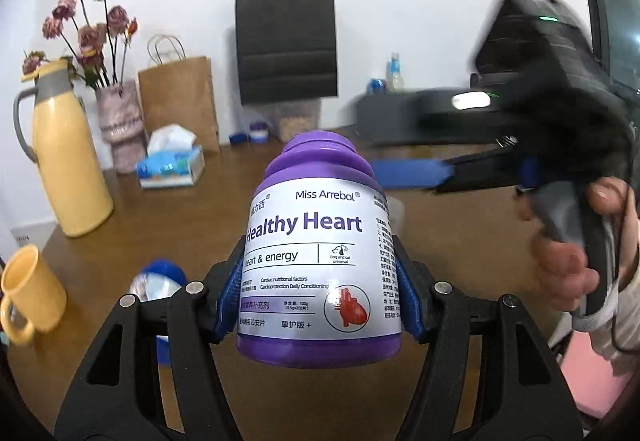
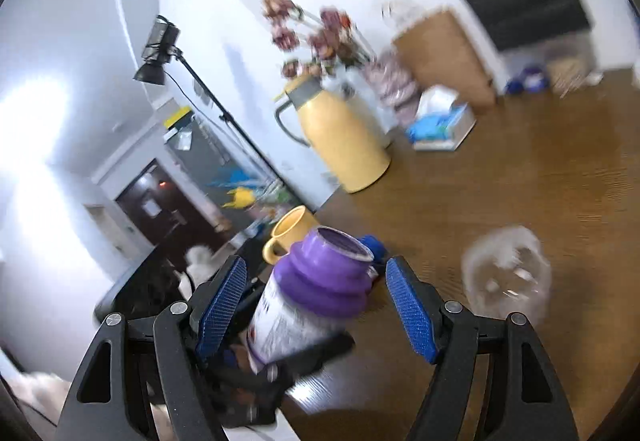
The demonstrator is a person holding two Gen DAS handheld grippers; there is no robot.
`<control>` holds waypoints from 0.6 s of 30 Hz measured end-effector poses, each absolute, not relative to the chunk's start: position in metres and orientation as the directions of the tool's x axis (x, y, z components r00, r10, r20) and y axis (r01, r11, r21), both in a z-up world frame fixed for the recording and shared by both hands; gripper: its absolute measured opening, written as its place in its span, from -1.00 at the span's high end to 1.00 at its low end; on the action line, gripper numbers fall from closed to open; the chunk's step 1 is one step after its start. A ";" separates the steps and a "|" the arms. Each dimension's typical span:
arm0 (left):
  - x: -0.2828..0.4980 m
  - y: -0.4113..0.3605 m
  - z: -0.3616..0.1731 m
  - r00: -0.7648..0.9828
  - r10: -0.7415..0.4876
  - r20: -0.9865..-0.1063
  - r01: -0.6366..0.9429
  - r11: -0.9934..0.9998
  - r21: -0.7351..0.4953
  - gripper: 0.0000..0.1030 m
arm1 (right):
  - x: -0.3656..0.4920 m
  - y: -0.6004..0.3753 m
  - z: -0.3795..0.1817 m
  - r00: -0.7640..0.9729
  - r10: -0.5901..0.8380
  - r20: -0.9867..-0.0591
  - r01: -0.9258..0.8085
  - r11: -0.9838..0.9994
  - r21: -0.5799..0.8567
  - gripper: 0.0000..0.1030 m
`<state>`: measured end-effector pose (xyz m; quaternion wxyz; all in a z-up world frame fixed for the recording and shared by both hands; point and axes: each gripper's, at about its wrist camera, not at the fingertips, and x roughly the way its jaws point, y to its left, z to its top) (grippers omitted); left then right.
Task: Flip cup upright
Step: 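Turn the purple bottle cap-up with the left gripper while the right gripper grasps it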
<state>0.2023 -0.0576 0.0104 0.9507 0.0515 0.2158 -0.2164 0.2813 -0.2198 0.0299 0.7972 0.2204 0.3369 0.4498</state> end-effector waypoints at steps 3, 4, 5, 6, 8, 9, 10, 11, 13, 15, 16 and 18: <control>0.217 -0.052 0.013 0.822 -0.399 -0.406 0.436 0.900 0.000 -0.16 | 0.319 -0.197 0.018 0.256 0.908 -0.331 -0.542 0.418 0.729 -0.28; 0.225 -0.048 0.013 0.828 -0.390 -0.403 0.422 0.907 -0.011 -0.16 | 0.329 -0.194 0.018 0.248 0.910 -0.331 -0.540 0.414 0.733 -0.28; 0.231 -0.044 0.012 0.824 -0.395 -0.407 0.419 0.907 -0.032 -0.16 | 0.334 -0.188 0.021 0.260 0.898 -0.356 -0.560 0.440 0.702 -0.28; 0.238 -0.040 0.010 0.817 -0.404 -0.411 0.416 0.907 -0.064 -0.20 | 0.335 -0.182 0.024 0.290 0.878 -0.382 -0.579 0.479 0.660 -0.28; 0.258 -0.034 0.004 0.814 -0.375 -0.445 0.360 0.925 -0.120 -0.33 | 0.331 -0.165 0.038 0.429 0.775 -0.463 -0.647 0.622 0.442 -0.28; 0.268 -0.031 0.000 0.800 -0.384 -0.461 0.355 0.922 -0.152 -0.33 | 0.328 -0.157 0.042 0.493 0.720 -0.489 -0.662 0.675 0.326 -0.28; 0.276 -0.028 -0.002 0.787 -0.399 -0.470 0.355 0.916 -0.184 -0.33 | 0.323 -0.145 0.045 0.578 0.635 -0.513 -0.665 0.731 0.156 -0.28; 0.282 -0.026 -0.004 0.777 -0.409 -0.478 0.354 0.912 -0.206 -0.33 | 0.318 -0.131 0.044 0.641 0.559 -0.525 -0.658 0.753 -0.002 -0.28; 0.293 -0.023 -0.008 0.757 -0.433 -0.490 0.357 0.902 -0.244 -0.19 | 0.313 -0.115 0.040 0.672 0.530 -0.518 -0.669 0.734 -0.117 -0.28; 0.302 -0.024 -0.011 0.753 -0.428 -0.500 0.354 0.904 -0.241 -0.13 | 0.316 -0.110 0.038 0.684 0.528 -0.503 -0.670 0.728 -0.146 -0.22; 0.305 -0.025 -0.014 0.752 -0.417 -0.511 0.344 0.909 -0.235 -0.12 | 0.318 -0.110 0.036 0.675 0.544 -0.499 -0.679 0.722 -0.133 -0.21; 0.310 -0.025 -0.020 0.747 -0.405 -0.527 0.327 0.914 -0.238 -0.12 | 0.329 -0.111 0.030 0.653 0.565 -0.505 -0.689 0.719 -0.087 -0.21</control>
